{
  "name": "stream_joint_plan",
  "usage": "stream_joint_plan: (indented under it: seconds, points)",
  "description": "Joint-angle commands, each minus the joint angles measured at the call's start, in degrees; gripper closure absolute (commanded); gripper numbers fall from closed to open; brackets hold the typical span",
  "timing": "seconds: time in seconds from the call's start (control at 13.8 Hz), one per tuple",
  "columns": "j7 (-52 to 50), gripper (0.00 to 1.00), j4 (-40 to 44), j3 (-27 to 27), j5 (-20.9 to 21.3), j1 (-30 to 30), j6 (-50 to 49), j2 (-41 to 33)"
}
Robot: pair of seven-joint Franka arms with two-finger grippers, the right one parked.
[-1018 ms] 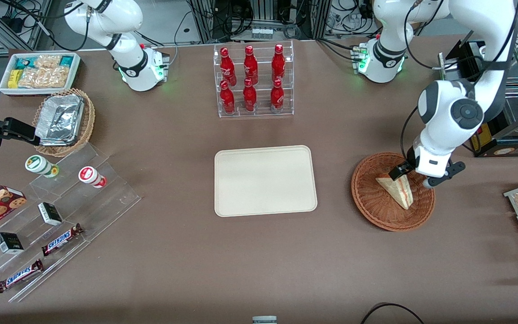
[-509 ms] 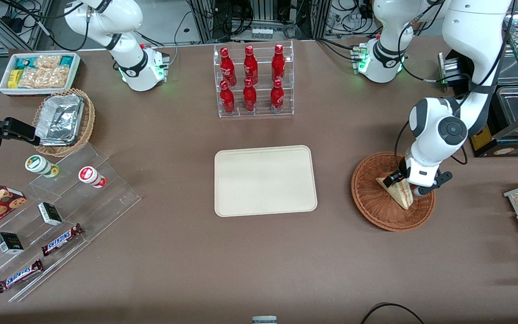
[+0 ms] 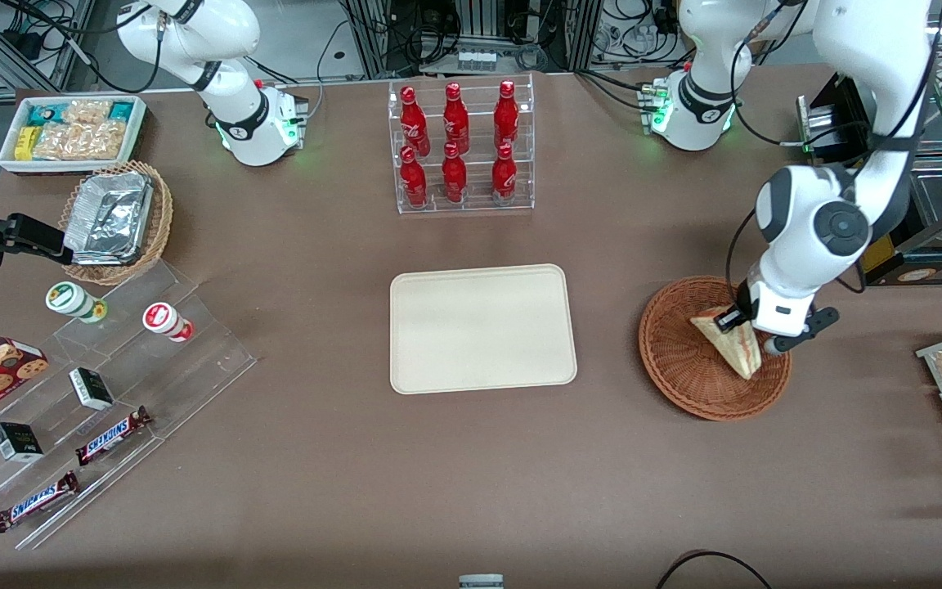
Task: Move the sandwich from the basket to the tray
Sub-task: 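Close the left gripper on the wrapped sandwich and lift it, then carry the sandwich with the left gripper over the cream tray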
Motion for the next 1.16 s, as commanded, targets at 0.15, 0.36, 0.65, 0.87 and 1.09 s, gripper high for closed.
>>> stream_joint_plan:
  seconds: [0.15, 0.36, 0.65, 0.87, 1.09]
  points:
    - [-0.84, 1.0, 16.45, -4.15, 0.91, -0.54, -23.89, -3.96]
    - [-5.12, 1.0, 22.54, -10.21, 0.82, -0.54, -28.31, -3.26]
    - [-13.56, 1.0, 27.73, -19.45, 3.53, -2.99, -28.41, 2.35]
    - [-20.15, 1.0, 34.04, -19.82, 7.31, -11.68, -28.41, 10.68]
    - [-25.34, 1.0, 41.42, -19.82, 11.26, -19.24, -28.23, 20.0]
